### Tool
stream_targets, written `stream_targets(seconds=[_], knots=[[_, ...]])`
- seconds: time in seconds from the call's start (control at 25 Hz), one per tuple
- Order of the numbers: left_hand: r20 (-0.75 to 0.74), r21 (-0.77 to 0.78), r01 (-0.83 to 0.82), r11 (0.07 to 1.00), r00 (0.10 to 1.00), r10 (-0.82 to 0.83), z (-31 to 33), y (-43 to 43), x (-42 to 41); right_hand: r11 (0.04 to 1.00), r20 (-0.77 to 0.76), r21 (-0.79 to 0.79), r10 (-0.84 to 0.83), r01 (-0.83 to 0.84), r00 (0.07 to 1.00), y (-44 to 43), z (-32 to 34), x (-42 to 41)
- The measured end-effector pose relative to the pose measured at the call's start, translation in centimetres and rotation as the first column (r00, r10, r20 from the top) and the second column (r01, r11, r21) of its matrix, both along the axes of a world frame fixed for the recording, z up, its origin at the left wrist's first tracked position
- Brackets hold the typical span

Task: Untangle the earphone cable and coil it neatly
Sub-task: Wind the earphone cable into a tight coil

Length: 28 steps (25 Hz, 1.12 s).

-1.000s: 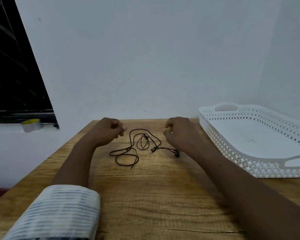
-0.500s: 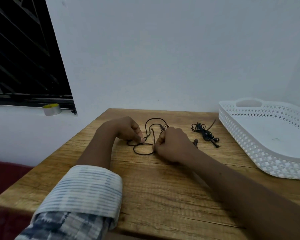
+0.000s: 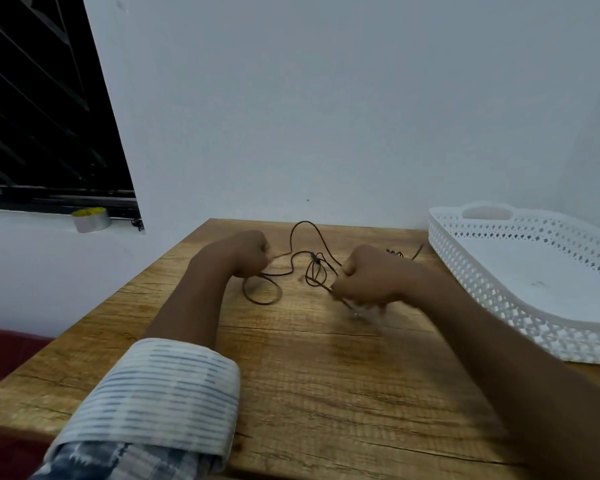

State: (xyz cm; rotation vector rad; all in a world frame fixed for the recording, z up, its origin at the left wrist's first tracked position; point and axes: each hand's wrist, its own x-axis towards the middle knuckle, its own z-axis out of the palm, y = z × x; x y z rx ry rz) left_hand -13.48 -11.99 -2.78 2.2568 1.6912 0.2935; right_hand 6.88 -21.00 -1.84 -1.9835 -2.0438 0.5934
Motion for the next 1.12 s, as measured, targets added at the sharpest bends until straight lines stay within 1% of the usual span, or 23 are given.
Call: stream_targets(seconds=[0.04,0.08,0.12,0.2,0.28,0.32,0.36,0.4,0.44,0.48,0.52,0.56,0.6,0.68,0.72,0.76,0.8,0.84,0.92,0.96,1.04,1.08,1.12], knots=[[0.092,0.044,-0.015,0.999,0.996,0.011,0.2,-0.2,-0.1,0.999,0.16,-0.043,0.008,-0.001,0.987,-0.4,0.9,1.1],[0.192,0.074,-0.036,0.997,0.981,0.022,0.4,-0.2,-0.2,0.996,0.301,-0.092,0.007,0.022,0.953,-0.8,1.5,1.9],[0.28,0.096,-0.056,0.994,0.959,0.027,0.5,-0.2,-0.2,0.986,0.391,-0.152,-0.002,0.067,0.92,-1.0,1.8,2.5],[0.41,0.149,-0.069,0.986,0.912,0.002,0.5,-0.1,0.0,0.962,0.476,-0.223,-0.032,0.156,0.879,-1.2,1.7,2.9],[0.552,0.191,-0.092,0.977,0.834,-0.029,0.7,0.0,0.2,0.97,0.505,-0.184,-0.045,0.159,0.862,-0.9,1.6,3.1],[0.643,0.187,-0.105,0.977,0.764,-0.041,0.8,0.1,0.3,0.98,0.483,-0.141,-0.053,0.137,0.874,-0.6,1.5,3.3],[0.742,0.158,-0.107,0.982,0.669,-0.047,1.0,-0.1,0.5,0.99,0.443,-0.077,-0.069,0.115,0.894,-0.1,1.4,3.5],[0.83,0.114,-0.09,0.989,0.557,-0.045,1.3,-0.3,0.8,0.995,0.39,0.023,-0.102,0.101,0.915,0.2,1.4,3.6],[0.891,0.073,-0.061,0.995,0.452,-0.038,1.4,-0.5,1.2,0.982,0.324,0.159,-0.147,0.1,0.934,0.6,1.3,3.6],[0.925,0.043,-0.033,0.999,0.378,-0.027,1.6,-0.8,1.7,0.951,0.232,0.293,-0.175,0.103,0.957,0.8,1.2,3.4],[0.942,0.023,-0.01,1.0,0.334,-0.018,1.7,-1.0,2.2,0.915,0.125,0.39,-0.16,0.1,0.979,0.9,1.0,3.1],[0.953,0.011,0.012,1.0,0.303,-0.014,1.8,-1.1,2.6,0.892,0.038,0.443,-0.118,0.089,0.992,1.0,0.8,2.6],[0.96,0.007,0.038,0.999,0.281,-0.018,1.8,-1.2,2.9,0.879,-0.012,0.47,-0.082,0.078,0.997,1.1,0.5,2.1],[0.959,0.019,0.077,0.997,0.28,-0.04,1.9,-1.2,2.9,0.871,-0.097,0.482,-0.061,0.101,0.993,1.8,-0.8,1.6],[0.95,0.03,0.083,0.996,0.308,-0.054,1.9,-1.3,2.7,0.88,-0.147,0.457,-0.069,0.13,0.987,2.3,-1.5,1.6],[0.932,0.045,0.078,0.996,0.354,-0.07,1.9,-1.3,2.6,0.897,-0.18,0.413,-0.091,0.159,0.979,2.9,-2.3,1.7],[0.909,0.063,0.072,0.995,0.408,-0.087,1.8,-1.3,2.3,0.913,-0.175,0.363,-0.126,0.183,0.976,3.6,-2.9,1.9],[0.883,0.077,0.065,0.995,0.458,-0.099,1.6,-1.2,2.1,0.928,-0.13,0.314,-0.168,0.201,0.977,4.3,-3.6,2.0],[0.848,0.097,0.072,0.993,0.516,-0.12,1.5,-1.1,1.8,0.938,-0.026,0.251,-0.239,0.238,0.971,5.5,-4.4,1.8],[0.836,0.108,0.079,0.991,0.532,-0.134,1.4,-1.0,1.7,0.936,-0.023,0.245,-0.257,0.255,0.966,5.9,-4.5,1.6],[0.804,0.13,0.063,0.99,0.577,-0.142,1.6,-1.2,1.6,0.934,-0.08,0.241,-0.253,0.265,0.964,6.2,-4.5,1.5],[0.769,0.146,0.03,0.989,0.625,-0.133,1.6,-1.1,1.7,0.934,-0.107,0.249,-0.235,0.255,0.966,6.1,-4.3,1.5],[0.681,0.178,-0.023,0.984,0.725,-0.106,1.4,-1.0,1.7,0.935,-0.149,0.263,-0.204,0.238,0.968,5.7,-3.8,1.5]])
